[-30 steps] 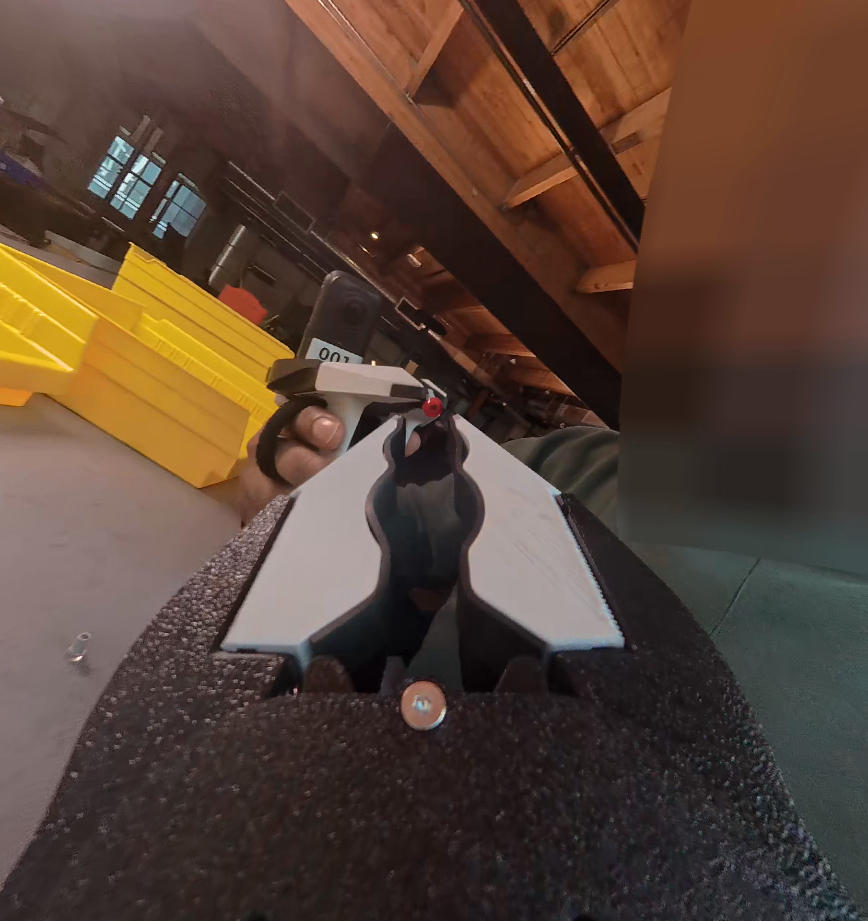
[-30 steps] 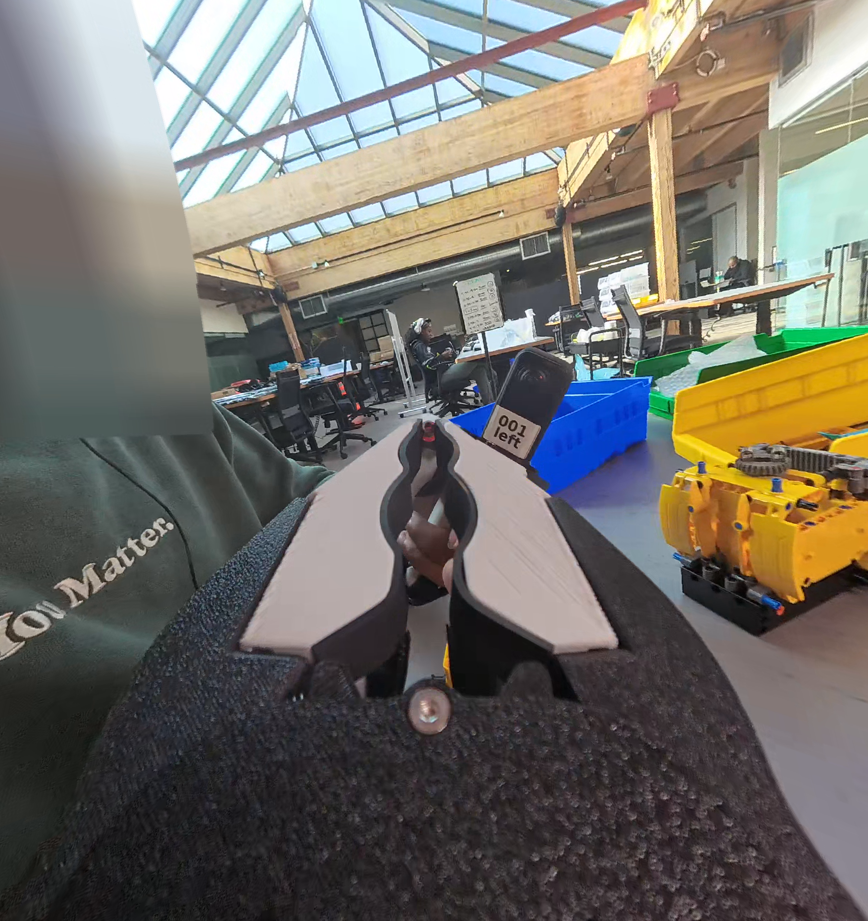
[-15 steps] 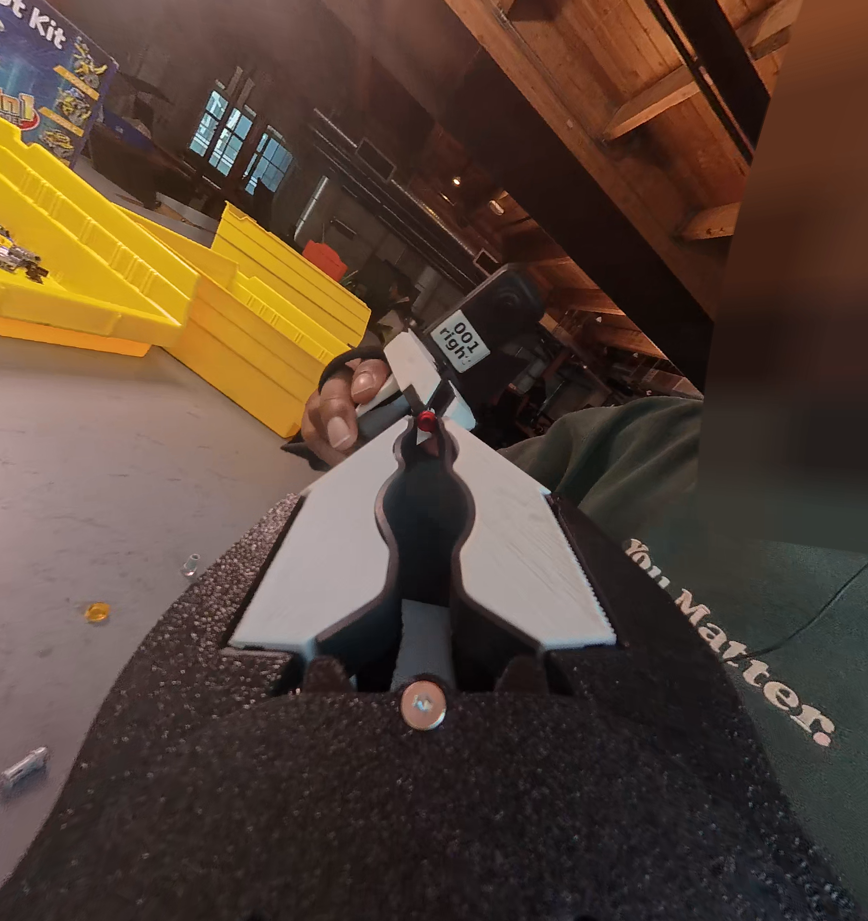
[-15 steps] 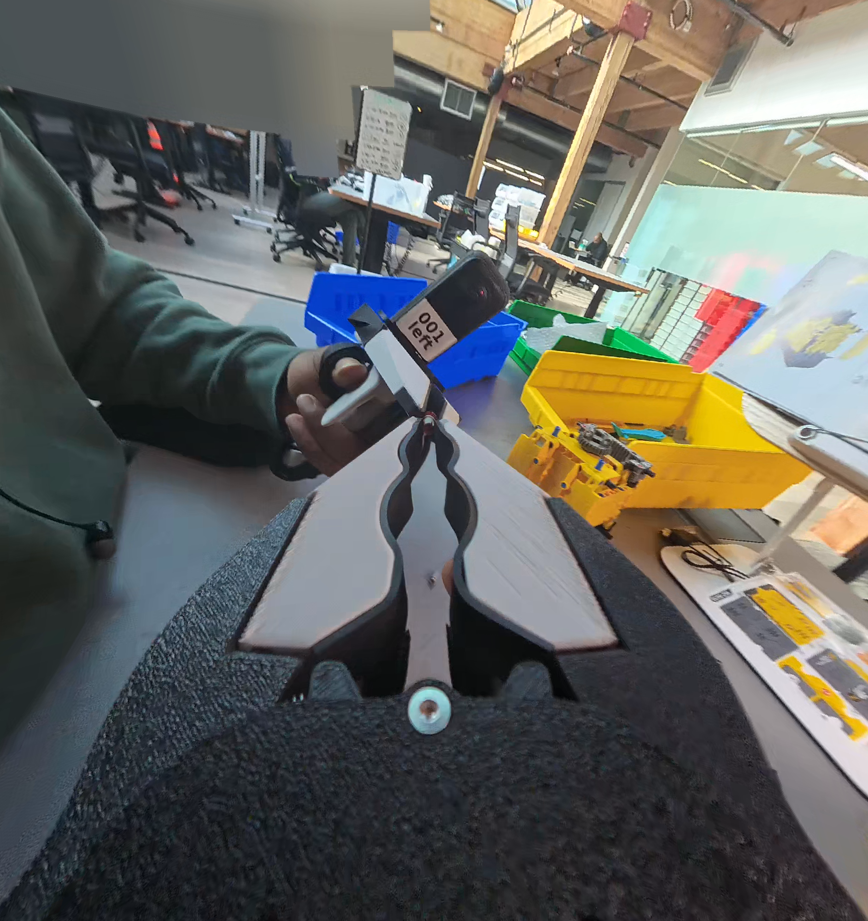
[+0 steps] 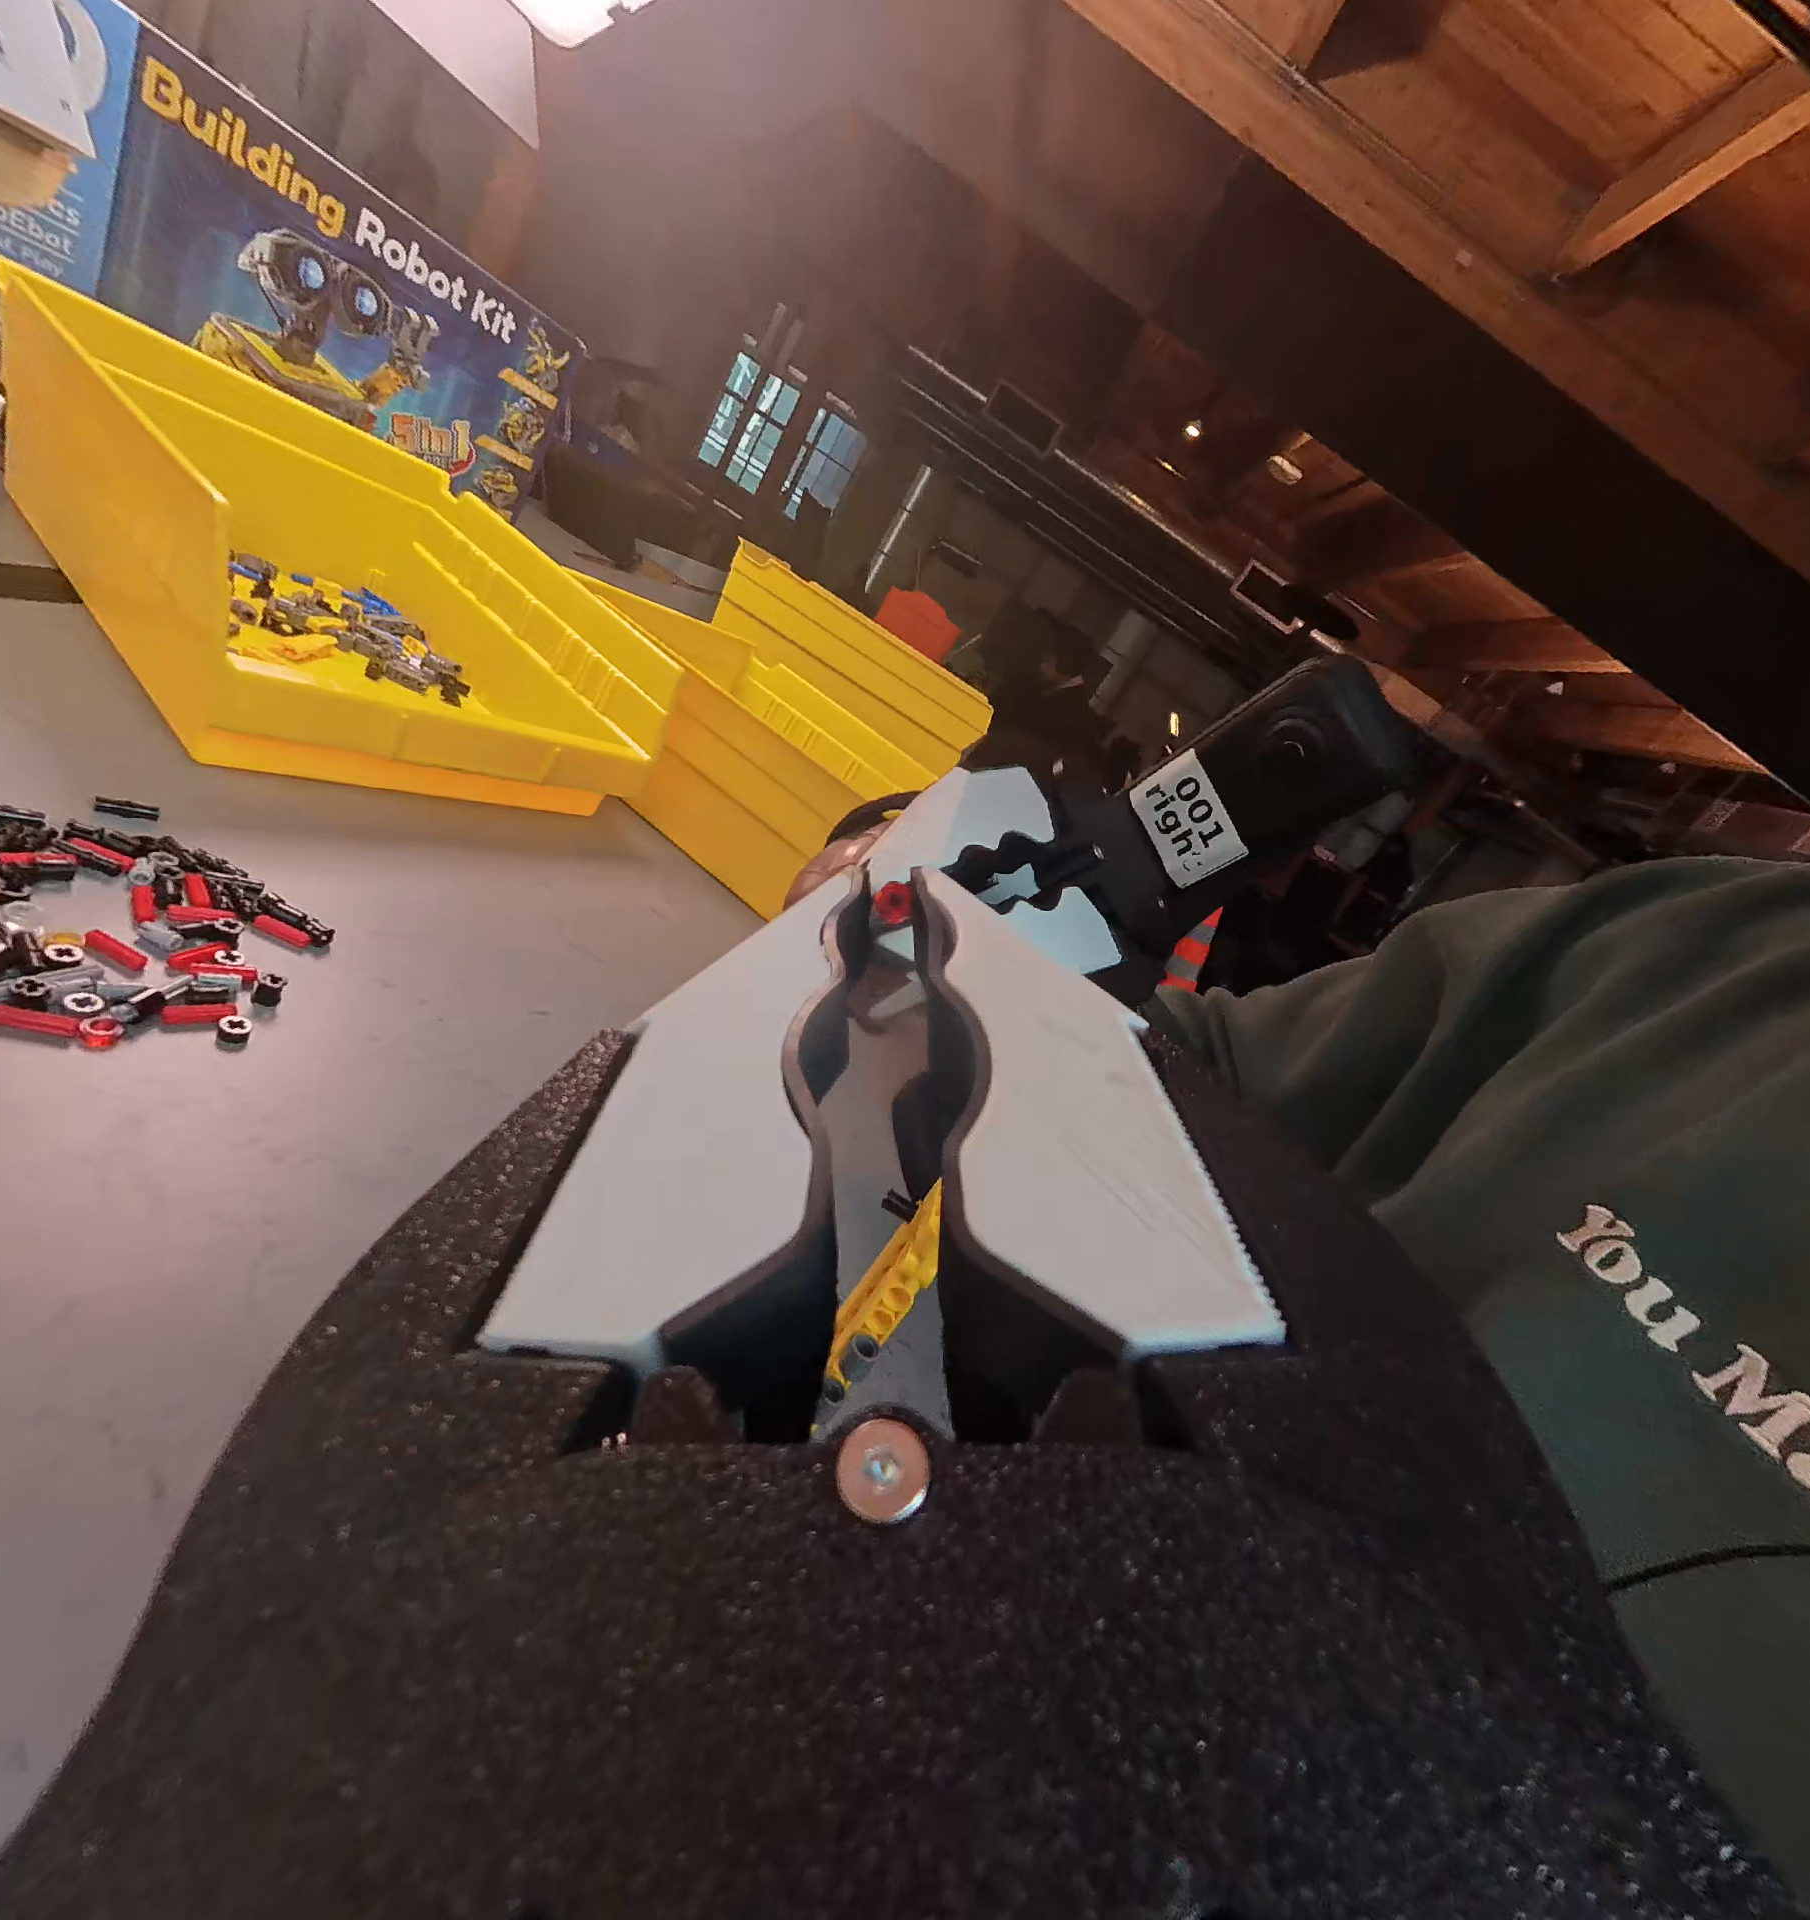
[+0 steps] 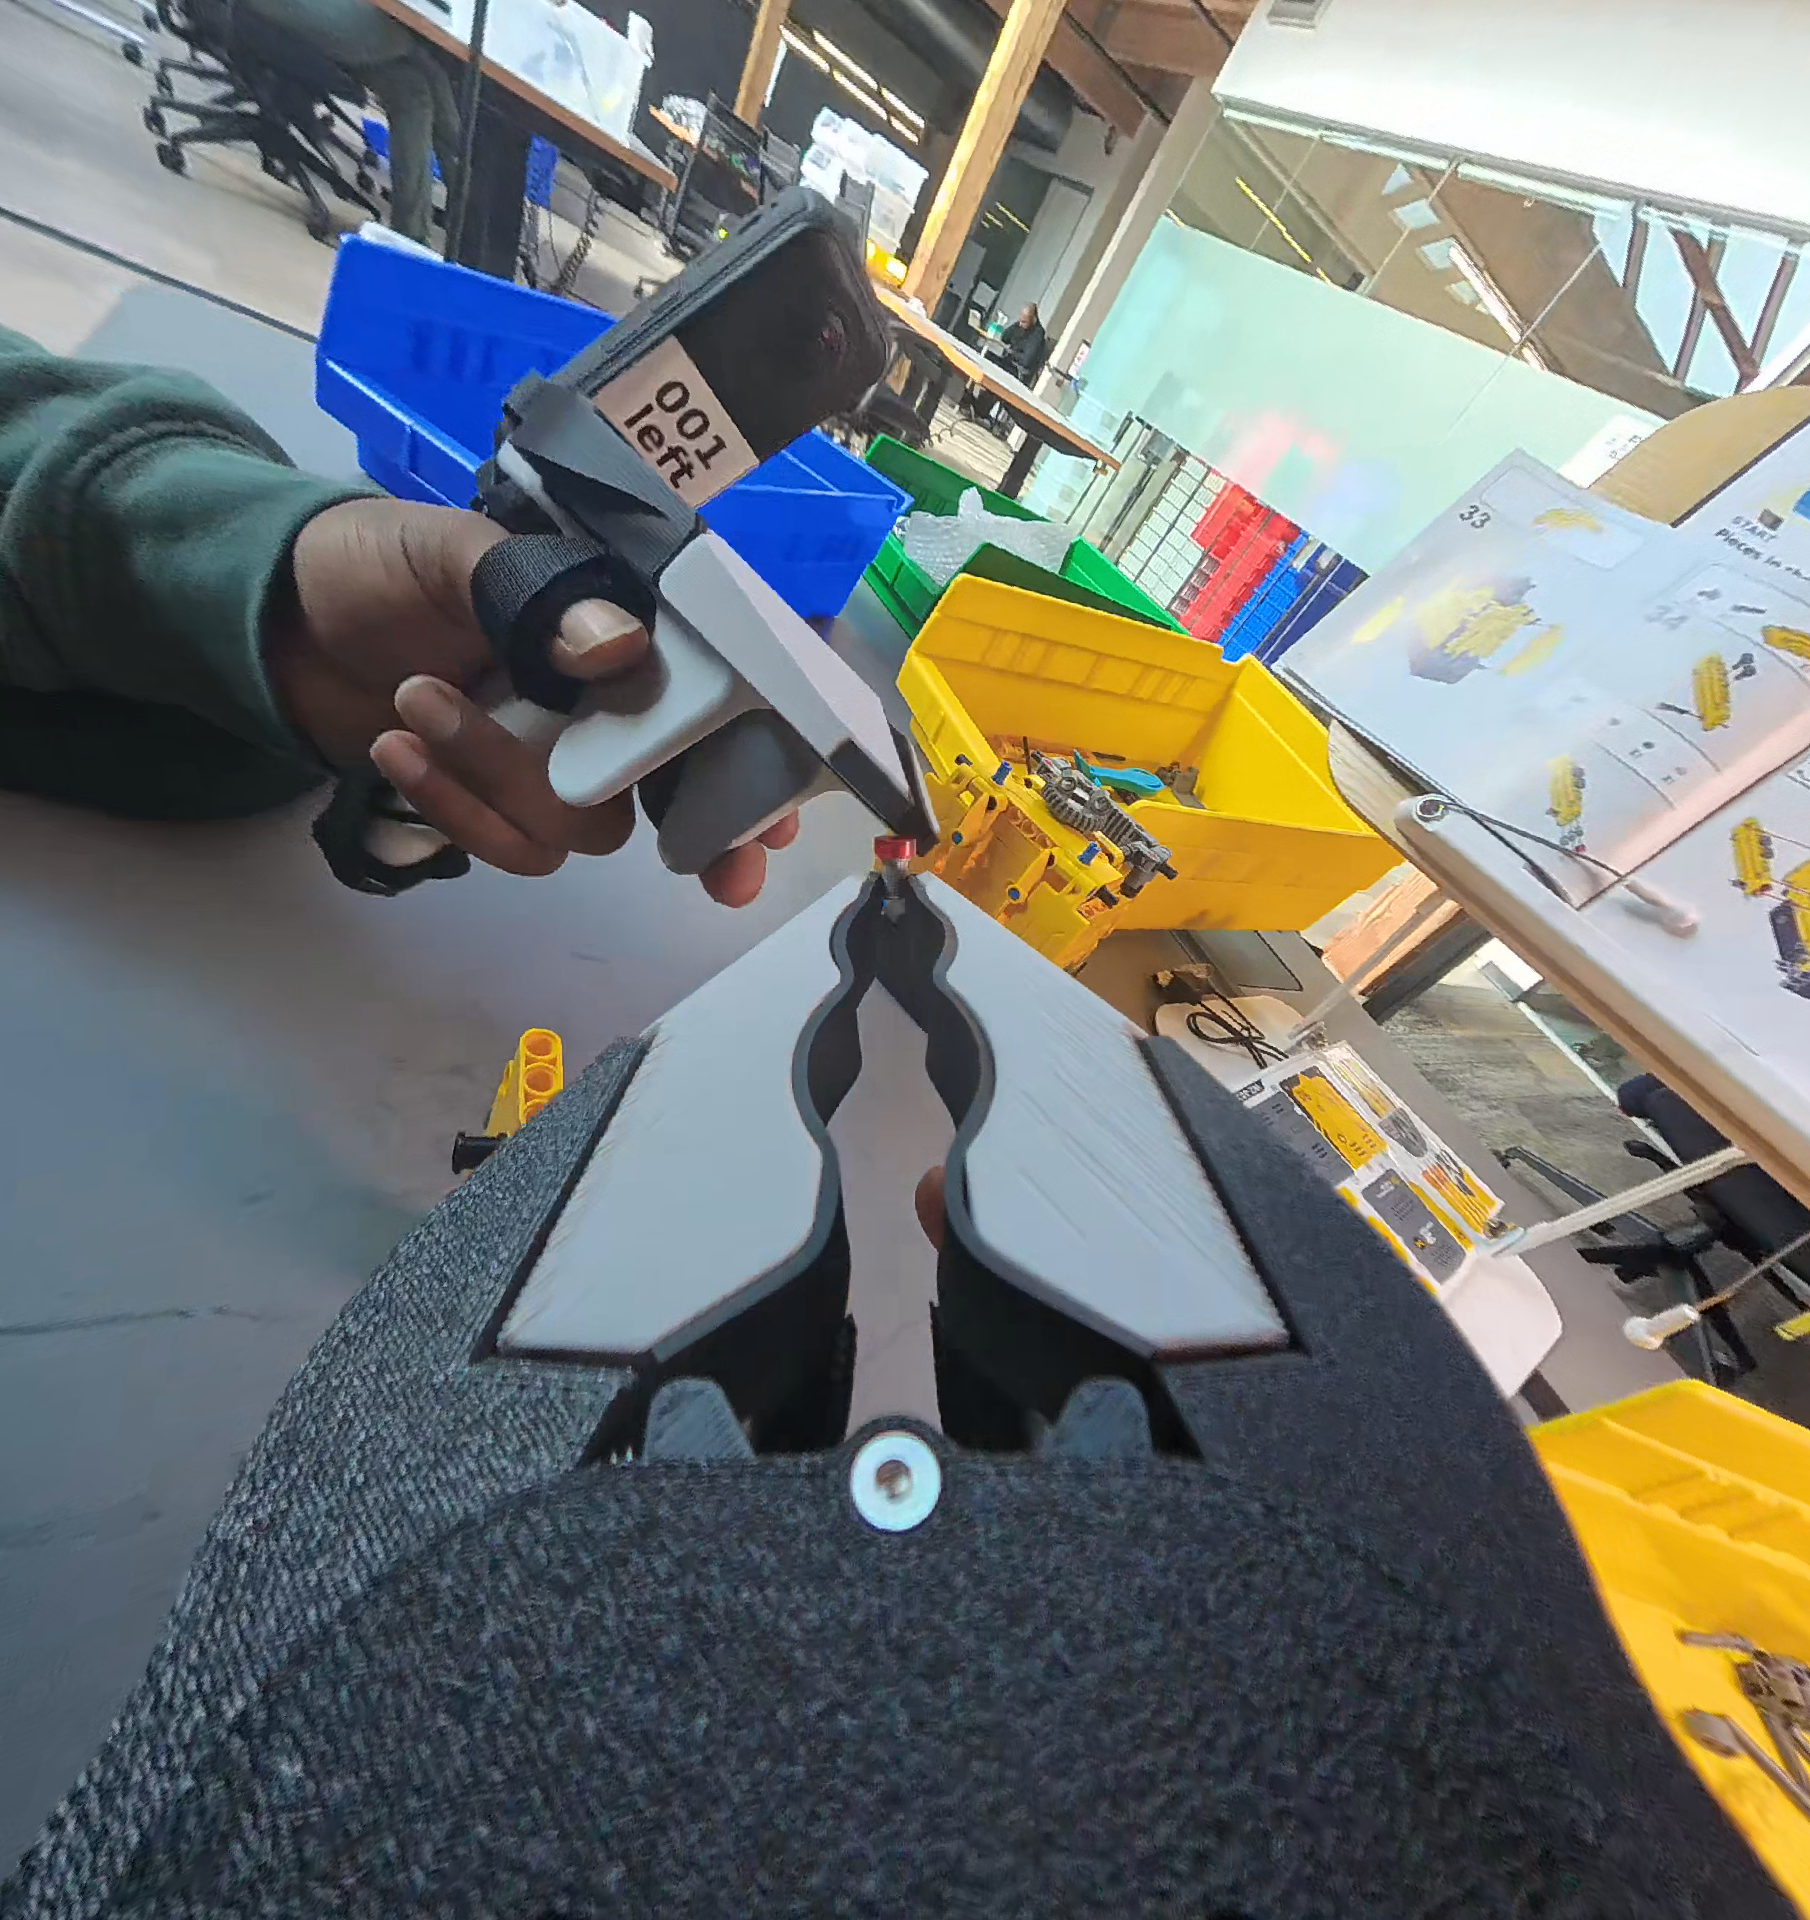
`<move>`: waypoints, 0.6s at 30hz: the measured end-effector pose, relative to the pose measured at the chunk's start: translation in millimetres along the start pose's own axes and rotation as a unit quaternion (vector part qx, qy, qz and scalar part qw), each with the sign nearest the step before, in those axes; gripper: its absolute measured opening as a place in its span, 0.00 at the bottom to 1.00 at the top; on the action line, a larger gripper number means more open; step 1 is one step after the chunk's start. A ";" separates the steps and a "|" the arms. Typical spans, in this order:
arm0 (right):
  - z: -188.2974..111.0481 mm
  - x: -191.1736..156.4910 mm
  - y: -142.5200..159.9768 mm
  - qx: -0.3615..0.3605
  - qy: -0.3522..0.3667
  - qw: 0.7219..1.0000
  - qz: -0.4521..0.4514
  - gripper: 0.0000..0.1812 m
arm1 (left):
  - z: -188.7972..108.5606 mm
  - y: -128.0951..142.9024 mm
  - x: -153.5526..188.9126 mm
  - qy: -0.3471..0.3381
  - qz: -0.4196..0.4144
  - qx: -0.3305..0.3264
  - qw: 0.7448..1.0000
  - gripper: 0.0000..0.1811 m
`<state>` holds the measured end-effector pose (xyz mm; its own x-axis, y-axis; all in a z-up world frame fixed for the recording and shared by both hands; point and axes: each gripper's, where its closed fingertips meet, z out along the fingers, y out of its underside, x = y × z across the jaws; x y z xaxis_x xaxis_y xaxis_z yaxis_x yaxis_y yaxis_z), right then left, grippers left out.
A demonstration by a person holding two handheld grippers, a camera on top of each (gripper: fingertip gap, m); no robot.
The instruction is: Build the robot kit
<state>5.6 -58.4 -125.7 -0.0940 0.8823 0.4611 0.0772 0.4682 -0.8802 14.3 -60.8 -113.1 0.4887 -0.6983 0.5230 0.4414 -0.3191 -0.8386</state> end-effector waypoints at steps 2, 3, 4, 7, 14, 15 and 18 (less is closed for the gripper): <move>-2.6 1.2 -8.4 0.032 -0.002 0.999 0.026 0.02 | -2.7 -5.5 0.2 0.007 -0.011 0.016 1.000 0.06; -4.8 0.6 -14.2 0.052 -0.006 0.998 0.032 0.02 | -3.4 -6.3 2.3 0.023 -0.031 0.019 0.999 0.07; -6.7 1.5 -19.1 0.066 -0.003 0.997 0.034 0.02 | -3.5 -5.8 6.3 0.048 -0.057 0.020 0.997 0.08; -10.4 -3.1 -29.5 0.095 -0.006 0.995 0.019 0.02 | -2.2 -5.0 19.3 0.118 -0.124 0.025 0.985 0.09; -12.6 -10.8 -34.1 0.107 -0.011 0.994 -0.014 0.02 | 1.8 2.3 36.3 0.181 -0.170 0.008 0.969 0.07; -12.2 -10.6 -32.7 0.101 -0.008 0.995 -0.023 0.02 | 1.6 2.6 35.1 0.179 -0.171 0.007 0.969 0.06; -11.5 -10.9 -29.4 0.090 -0.007 0.995 -0.042 0.02 | 1.4 4.2 32.5 0.176 -0.175 0.001 0.969 0.06</move>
<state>15.8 -81.3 -103.5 -0.1057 0.8393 0.5333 -0.1095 0.5233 -0.8451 33.1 -83.9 -99.4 0.0233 -0.7232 0.6902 0.5358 -0.5738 -0.6194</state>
